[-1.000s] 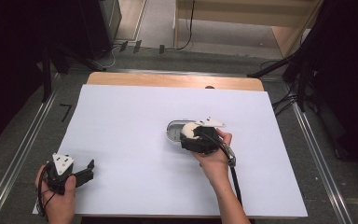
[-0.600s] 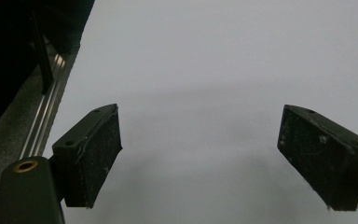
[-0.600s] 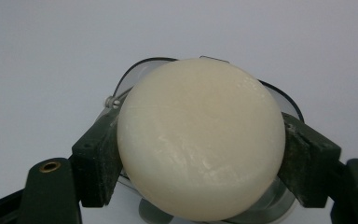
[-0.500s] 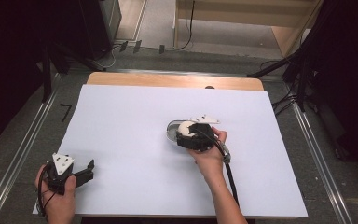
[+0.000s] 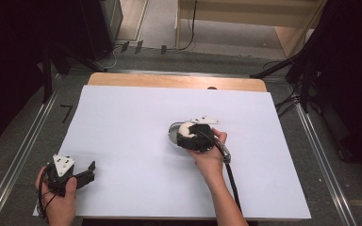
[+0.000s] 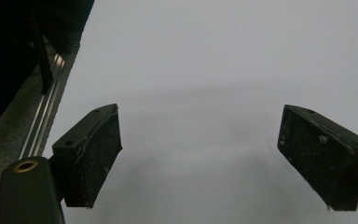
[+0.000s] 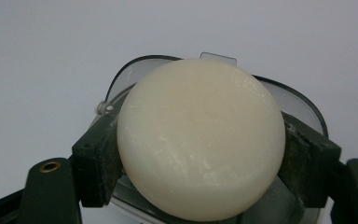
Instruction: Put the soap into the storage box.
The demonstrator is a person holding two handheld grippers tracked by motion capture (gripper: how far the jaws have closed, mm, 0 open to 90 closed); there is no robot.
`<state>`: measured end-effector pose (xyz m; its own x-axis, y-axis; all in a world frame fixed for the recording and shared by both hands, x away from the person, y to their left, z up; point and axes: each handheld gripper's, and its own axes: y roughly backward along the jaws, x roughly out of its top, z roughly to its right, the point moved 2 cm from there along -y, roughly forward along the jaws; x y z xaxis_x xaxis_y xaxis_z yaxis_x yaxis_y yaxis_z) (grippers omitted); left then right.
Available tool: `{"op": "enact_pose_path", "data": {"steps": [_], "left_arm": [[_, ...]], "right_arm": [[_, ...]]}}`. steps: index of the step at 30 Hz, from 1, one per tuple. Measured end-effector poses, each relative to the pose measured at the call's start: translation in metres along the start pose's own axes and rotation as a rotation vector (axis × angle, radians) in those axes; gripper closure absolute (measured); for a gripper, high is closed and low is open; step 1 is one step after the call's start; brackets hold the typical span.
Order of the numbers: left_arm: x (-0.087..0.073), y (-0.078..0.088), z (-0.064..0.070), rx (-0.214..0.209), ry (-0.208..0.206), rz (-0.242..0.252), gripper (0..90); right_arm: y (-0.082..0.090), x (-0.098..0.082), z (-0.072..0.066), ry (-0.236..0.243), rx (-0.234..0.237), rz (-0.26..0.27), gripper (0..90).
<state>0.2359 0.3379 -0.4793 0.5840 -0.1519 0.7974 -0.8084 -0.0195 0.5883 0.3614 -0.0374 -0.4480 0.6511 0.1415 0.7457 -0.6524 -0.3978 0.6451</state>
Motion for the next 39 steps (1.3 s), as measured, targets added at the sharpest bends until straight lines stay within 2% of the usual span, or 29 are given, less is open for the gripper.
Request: {"op": "enact_pose_path", "data": {"steps": [22, 32, 39], "left_arm": [[0.0, 0.0, -0.0002, -0.001, 0.0, 0.0, 14.4], [0.0, -0.0001, -0.0001, -0.002, 0.0, -0.001, 14.4], [0.0, -0.0002, 0.0, -0.002, 0.0, -0.001, 14.4]], "right_arm": [[-0.0093, -0.0065, 0.0032, -0.027, -0.017, -0.023, 25.4], [-0.0071, -0.0071, 0.0054, -0.045, 0.015, -0.008, 24.4], [-0.0017, -0.0052, 0.0063, -0.038, 0.029, 0.007, 22.9]]}}
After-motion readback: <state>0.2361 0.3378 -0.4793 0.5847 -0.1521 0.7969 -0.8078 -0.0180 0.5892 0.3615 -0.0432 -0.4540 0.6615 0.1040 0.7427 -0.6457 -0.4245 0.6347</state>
